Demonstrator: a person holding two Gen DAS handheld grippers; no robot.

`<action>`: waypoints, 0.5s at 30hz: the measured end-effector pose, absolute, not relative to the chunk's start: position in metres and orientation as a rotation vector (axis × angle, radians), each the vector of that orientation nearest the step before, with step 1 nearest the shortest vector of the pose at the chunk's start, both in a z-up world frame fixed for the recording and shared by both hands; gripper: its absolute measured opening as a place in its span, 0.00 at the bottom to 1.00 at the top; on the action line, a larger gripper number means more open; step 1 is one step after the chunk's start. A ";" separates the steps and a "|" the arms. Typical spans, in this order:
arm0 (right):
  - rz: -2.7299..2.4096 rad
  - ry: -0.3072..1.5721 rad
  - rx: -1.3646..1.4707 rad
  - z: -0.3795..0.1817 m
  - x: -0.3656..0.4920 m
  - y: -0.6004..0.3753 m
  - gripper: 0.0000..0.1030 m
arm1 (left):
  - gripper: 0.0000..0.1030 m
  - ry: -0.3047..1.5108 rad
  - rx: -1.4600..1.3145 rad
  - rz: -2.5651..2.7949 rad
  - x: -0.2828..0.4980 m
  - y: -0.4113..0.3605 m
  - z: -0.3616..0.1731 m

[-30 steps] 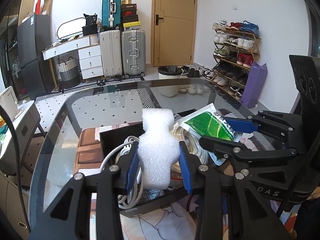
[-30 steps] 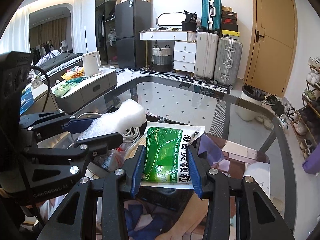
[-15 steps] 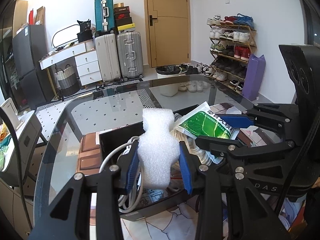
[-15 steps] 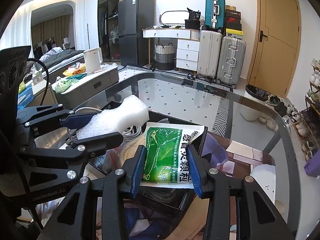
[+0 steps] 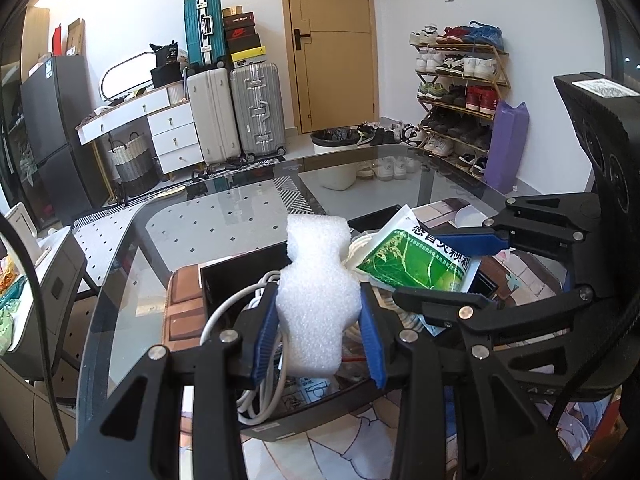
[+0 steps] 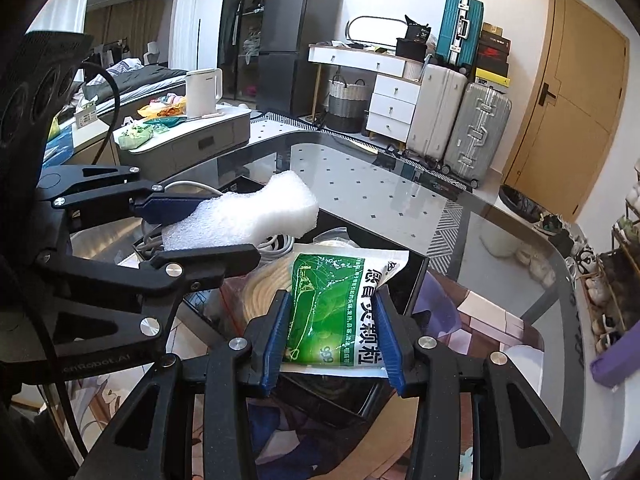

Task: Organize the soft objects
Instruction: 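Carry the foam piece and green packet over the black box and lower them in, then open both tools to release the foam and packet into the box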

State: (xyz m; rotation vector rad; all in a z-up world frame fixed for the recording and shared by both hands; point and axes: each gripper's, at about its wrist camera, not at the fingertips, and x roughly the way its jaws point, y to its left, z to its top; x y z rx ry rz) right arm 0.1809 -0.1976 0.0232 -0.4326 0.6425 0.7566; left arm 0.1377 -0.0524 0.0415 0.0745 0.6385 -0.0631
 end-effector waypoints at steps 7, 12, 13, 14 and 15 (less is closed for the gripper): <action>0.748 0.625 -0.457 0.027 0.180 -0.200 0.52 | 0.37 0.651 0.055 -0.057 0.138 -0.051 0.043; 0.776 0.600 -0.455 0.031 0.173 -0.205 0.79 | 0.52 0.651 0.011 -0.085 0.134 -0.050 0.046; 0.776 0.593 -0.453 0.032 0.171 -0.207 0.80 | 0.54 0.647 0.010 -0.081 0.132 -0.051 0.047; 0.774 0.591 -0.452 0.032 0.170 -0.208 0.81 | 0.55 0.644 0.011 -0.078 0.131 -0.052 0.047; 0.770 0.590 -0.446 0.033 0.170 -0.210 0.82 | 0.58 0.642 0.009 -0.076 0.130 -0.053 0.048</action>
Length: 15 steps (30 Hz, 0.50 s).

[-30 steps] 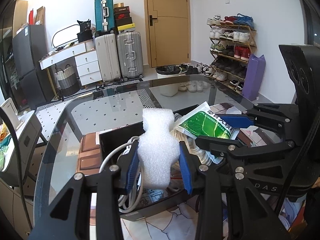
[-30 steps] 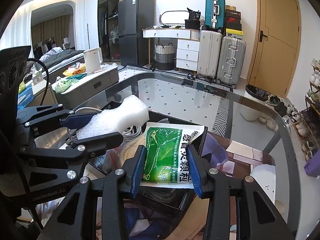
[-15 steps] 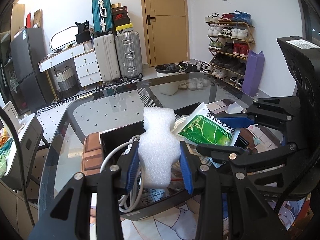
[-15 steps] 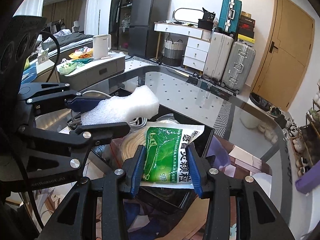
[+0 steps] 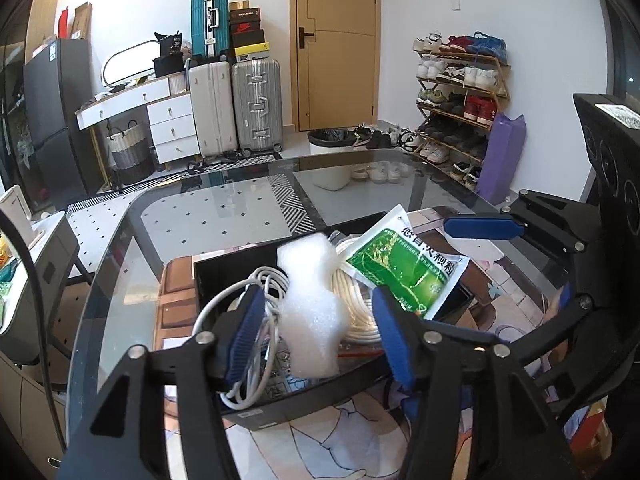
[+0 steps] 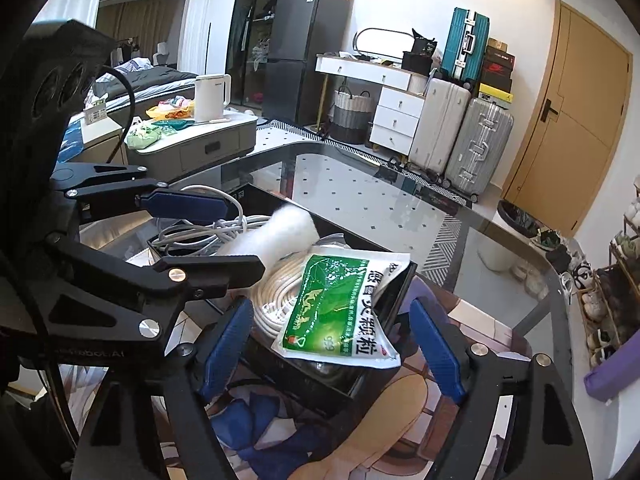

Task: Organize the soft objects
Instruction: 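Open both tools to release the foam and packet into the box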

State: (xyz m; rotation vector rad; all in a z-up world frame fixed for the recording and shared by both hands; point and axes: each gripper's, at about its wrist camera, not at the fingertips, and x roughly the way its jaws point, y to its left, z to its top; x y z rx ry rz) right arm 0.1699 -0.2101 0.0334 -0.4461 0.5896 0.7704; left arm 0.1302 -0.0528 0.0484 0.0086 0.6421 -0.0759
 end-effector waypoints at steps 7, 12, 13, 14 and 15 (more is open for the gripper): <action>0.760 0.568 -0.397 0.037 0.162 -0.223 0.99 | 0.94 0.613 0.002 -0.054 0.119 -0.052 0.056; 0.754 0.555 -0.336 0.038 0.157 -0.236 0.99 | 1.00 0.611 -0.050 -0.056 0.111 -0.041 0.055; 0.751 0.551 -0.326 0.038 0.156 -0.237 0.99 | 1.00 0.610 -0.049 -0.048 0.109 -0.041 0.053; 0.748 0.544 -0.310 0.038 0.155 -0.239 0.99 | 1.00 0.606 -0.056 -0.045 0.107 -0.039 0.053; 0.742 0.537 -0.298 0.037 0.153 -0.242 0.99 | 1.00 0.607 -0.062 -0.042 0.106 -0.037 0.052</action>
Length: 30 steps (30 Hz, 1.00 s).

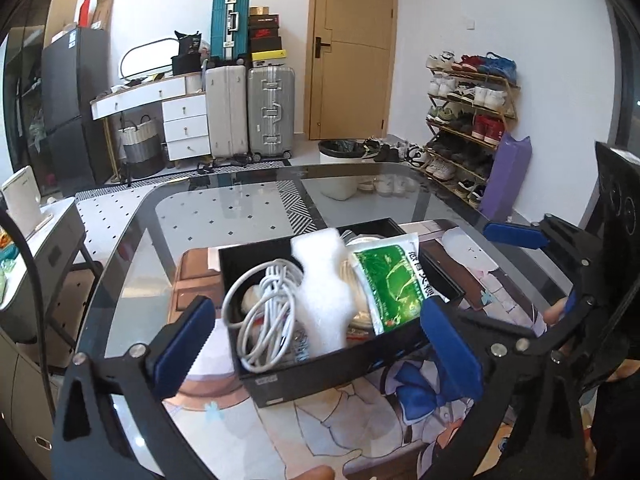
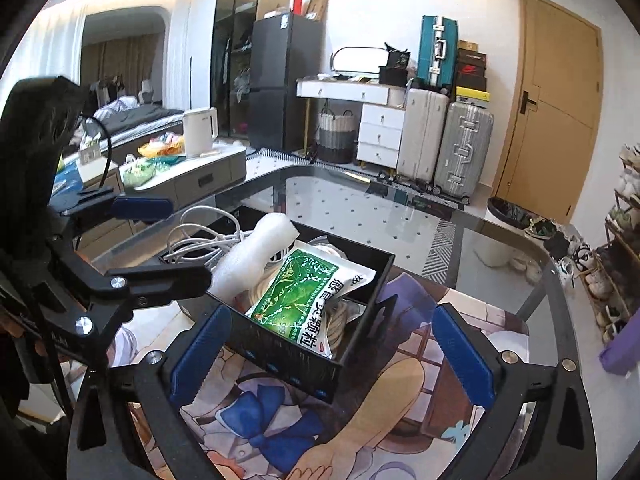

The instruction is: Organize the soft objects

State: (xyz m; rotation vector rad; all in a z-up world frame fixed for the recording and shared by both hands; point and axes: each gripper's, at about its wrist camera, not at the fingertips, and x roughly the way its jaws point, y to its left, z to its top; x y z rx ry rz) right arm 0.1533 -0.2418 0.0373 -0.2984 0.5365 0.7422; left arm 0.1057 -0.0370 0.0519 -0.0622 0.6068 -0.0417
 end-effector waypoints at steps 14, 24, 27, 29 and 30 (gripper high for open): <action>0.741 0.516 -0.147 0.033 0.138 -0.263 0.99 | 1.00 0.585 -0.072 0.015 0.087 -0.025 0.038; 0.748 0.481 -0.091 0.034 0.126 -0.269 0.99 | 1.00 0.517 -0.053 0.038 0.078 -0.025 0.034; 0.752 0.478 -0.088 0.032 0.125 -0.268 0.99 | 1.00 0.509 -0.056 0.044 0.078 -0.024 0.032; 0.753 0.478 -0.091 0.030 0.125 -0.268 0.99 | 1.00 0.500 -0.068 0.051 0.078 -0.022 0.030; 0.754 0.479 -0.091 0.029 0.126 -0.267 0.99 | 1.00 0.499 -0.072 0.051 0.078 -0.022 0.030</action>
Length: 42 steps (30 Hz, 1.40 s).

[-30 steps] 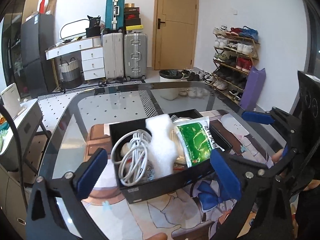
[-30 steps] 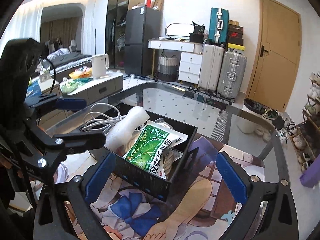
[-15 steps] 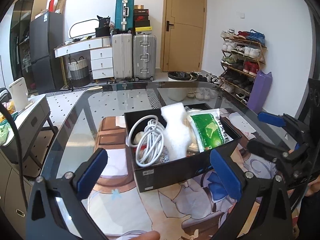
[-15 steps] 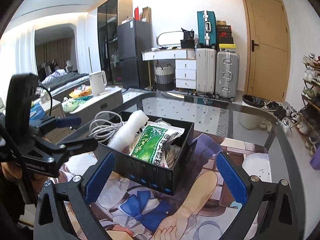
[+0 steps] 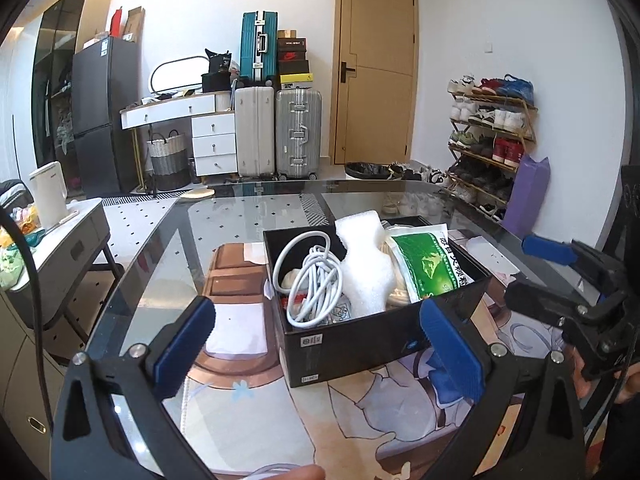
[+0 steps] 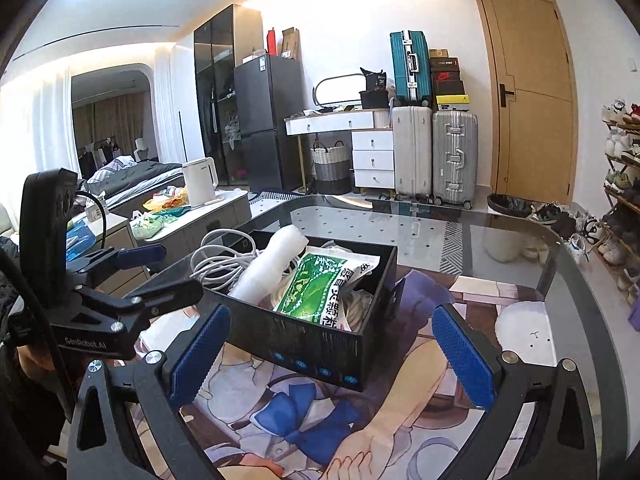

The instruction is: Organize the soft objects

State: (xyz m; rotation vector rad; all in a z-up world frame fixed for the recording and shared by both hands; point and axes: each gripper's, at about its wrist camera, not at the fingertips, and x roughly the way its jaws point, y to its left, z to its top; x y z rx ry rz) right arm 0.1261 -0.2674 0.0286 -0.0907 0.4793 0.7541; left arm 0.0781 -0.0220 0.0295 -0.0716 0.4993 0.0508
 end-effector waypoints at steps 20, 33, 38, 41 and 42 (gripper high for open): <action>0.770 0.449 -0.054 0.022 0.122 -0.274 0.99 | 1.00 0.475 -0.064 0.055 0.077 -0.024 0.020; 0.767 0.425 -0.058 0.024 0.116 -0.275 0.99 | 1.00 0.467 -0.079 0.067 0.074 -0.022 0.021; 0.764 0.415 -0.054 0.027 0.116 -0.276 0.99 | 1.00 0.464 -0.077 0.071 0.074 -0.022 0.021; 0.763 0.409 -0.062 0.027 0.115 -0.275 0.99 | 1.00 0.462 -0.075 0.069 0.074 -0.023 0.021; 0.762 0.409 -0.065 0.027 0.115 -0.275 0.99 | 1.00 0.462 -0.073 0.068 0.074 -0.023 0.022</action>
